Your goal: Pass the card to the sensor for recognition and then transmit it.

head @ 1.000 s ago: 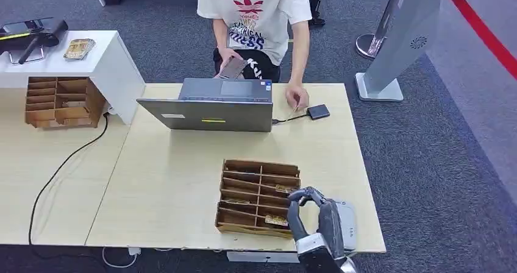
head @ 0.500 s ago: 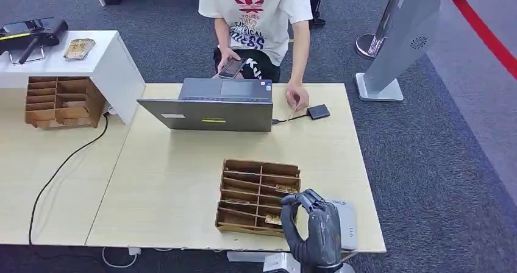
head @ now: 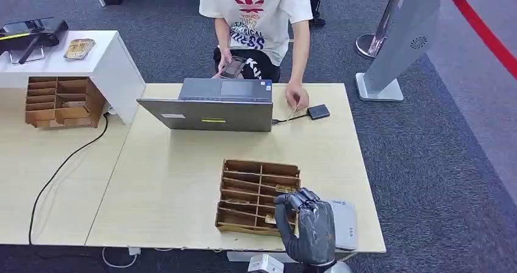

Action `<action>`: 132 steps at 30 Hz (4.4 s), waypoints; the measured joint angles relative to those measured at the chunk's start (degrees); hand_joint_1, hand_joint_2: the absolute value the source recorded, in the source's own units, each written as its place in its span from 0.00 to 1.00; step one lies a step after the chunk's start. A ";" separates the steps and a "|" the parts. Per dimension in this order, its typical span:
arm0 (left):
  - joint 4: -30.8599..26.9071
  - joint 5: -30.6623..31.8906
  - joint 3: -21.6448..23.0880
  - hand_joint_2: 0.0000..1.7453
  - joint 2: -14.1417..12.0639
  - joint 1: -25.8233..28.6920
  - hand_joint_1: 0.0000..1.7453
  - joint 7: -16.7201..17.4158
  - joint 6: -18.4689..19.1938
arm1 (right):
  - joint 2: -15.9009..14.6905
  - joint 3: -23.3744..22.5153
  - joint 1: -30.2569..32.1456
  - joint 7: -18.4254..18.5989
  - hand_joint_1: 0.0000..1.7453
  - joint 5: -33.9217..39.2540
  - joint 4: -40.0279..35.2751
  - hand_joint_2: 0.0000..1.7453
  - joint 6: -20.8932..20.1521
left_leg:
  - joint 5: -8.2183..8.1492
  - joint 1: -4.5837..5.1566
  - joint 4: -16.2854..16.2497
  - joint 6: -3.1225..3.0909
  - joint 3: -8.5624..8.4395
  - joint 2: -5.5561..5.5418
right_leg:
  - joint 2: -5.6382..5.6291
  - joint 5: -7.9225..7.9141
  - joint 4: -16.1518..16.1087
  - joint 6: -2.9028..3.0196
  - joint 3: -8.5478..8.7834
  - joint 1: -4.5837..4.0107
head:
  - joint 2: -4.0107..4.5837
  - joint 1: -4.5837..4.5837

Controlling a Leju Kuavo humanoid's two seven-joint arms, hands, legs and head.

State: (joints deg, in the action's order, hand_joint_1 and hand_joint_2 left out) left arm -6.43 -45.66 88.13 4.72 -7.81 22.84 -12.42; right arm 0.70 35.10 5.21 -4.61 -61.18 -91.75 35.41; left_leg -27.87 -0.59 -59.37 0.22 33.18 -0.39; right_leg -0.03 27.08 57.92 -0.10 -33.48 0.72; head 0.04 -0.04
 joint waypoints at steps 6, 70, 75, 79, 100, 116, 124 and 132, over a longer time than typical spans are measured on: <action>0.00 -2.01 -0.02 1.00 -0.02 0.04 0.00 -0.26 -0.46 | 0.07 0.85 -1.99 0.46 0.47 -1.31 3.74 1.00 -0.07 | 0.00 0.00 0.00 0.00 0.00 -0.01 | 0.01 0.00 0.00 0.00 0.01 0.00 | 0.00 0.00; 0.00 -5.77 -0.68 1.00 -0.11 0.52 0.00 -0.70 -0.96 | 0.28 -6.03 -9.45 6.62 0.51 -11.10 18.66 1.00 -0.79 | 0.00 0.00 -0.01 0.00 0.00 -0.01 | 0.01 0.00 0.00 0.00 0.00 0.00 | 0.00 0.00; 0.00 -5.97 -0.68 1.00 -0.11 0.52 0.00 -0.70 -0.96 | 0.42 -6.19 -9.38 6.45 0.53 -10.66 19.89 1.00 -1.31 | 0.00 0.00 -0.01 0.00 0.00 -0.01 | 0.01 0.00 0.00 0.00 0.00 0.00 | 0.00 0.00; 0.00 -6.05 -0.68 1.00 -0.11 0.52 0.00 -0.70 -0.98 | 0.59 -6.56 -9.30 6.45 0.78 -10.53 20.93 1.00 -1.38 | 0.00 0.00 -0.01 0.00 0.00 -0.01 | 0.01 0.00 0.00 0.00 0.00 0.00 | 0.00 0.00; 0.00 -6.62 -0.68 1.00 -0.11 0.53 0.00 -0.70 -1.31 | 1.25 -7.10 -9.85 5.79 0.99 -9.66 23.06 1.00 -1.29 | 0.00 0.00 -0.01 0.00 -0.03 0.00 | 0.00 -0.01 0.00 0.00 0.03 0.00 | 0.00 0.00; 0.00 -7.39 -0.63 1.00 -0.11 0.54 0.00 -0.85 -1.46 | 1.38 -8.09 -9.29 2.40 1.00 -4.63 20.35 1.00 -0.61 | 0.00 0.00 -0.01 0.00 -0.02 -0.01 | 0.00 -0.01 0.00 0.00 0.01 0.00 | 0.00 0.00; 0.00 -9.05 -0.63 1.00 -0.11 0.62 0.00 -1.51 -1.68 | 2.10 -8.44 -7.52 -8.67 1.00 15.21 12.71 1.00 -1.55 | 0.00 0.00 -0.01 0.00 -0.01 -0.01 | -0.01 -0.01 0.00 0.00 0.00 0.00 | 0.00 -0.02; 0.00 -9.90 -0.48 1.00 -0.02 0.65 0.00 -1.75 -2.01 | 4.46 -10.56 -4.51 -18.04 1.00 41.55 -4.71 1.00 -2.86 | 0.00 0.00 0.00 0.00 0.00 -0.01 | 0.00 0.00 0.00 0.00 -0.01 0.00 | 0.00 0.00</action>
State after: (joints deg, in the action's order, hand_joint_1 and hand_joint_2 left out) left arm -6.43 -55.56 87.65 4.70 -7.16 21.09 -14.43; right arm 5.16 24.54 0.70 -22.65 -19.63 -96.46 32.54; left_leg -27.87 -0.59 -59.38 0.22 33.18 -0.40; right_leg -0.02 27.08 57.92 -0.10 -33.49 0.73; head 0.04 -0.04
